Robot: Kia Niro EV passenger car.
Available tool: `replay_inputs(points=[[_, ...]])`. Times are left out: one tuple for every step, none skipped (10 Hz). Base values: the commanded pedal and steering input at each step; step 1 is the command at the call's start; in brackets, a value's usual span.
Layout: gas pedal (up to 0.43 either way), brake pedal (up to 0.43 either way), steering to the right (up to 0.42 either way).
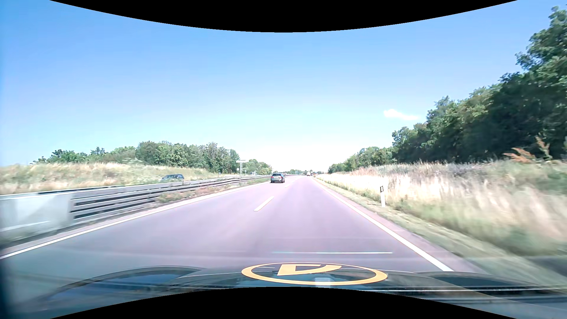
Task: Follow the waypoints while adhering to traffic rules and regulations
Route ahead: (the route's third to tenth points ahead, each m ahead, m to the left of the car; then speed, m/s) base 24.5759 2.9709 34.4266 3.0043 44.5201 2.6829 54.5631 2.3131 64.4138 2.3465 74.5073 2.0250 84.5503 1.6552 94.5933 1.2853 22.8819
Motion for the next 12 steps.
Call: replay_inputs(points=[[0.268, 0.000, 0.001], [0.268, 0.000, 0.001], [0.268, 0.000, 0.001], [0.268, 0.000, 0.001], [0.268, 0.000, 0.001], [0.268, 0.000, 0.001], [0.268, 0.000, 0.001], [0.268, 0.000, 0.001], [0.268, 0.000, 0.001], [0.268, 0.000, 0.001], [0.268, 0.000, 0.001], [0.268, 0.000, 0.001]])
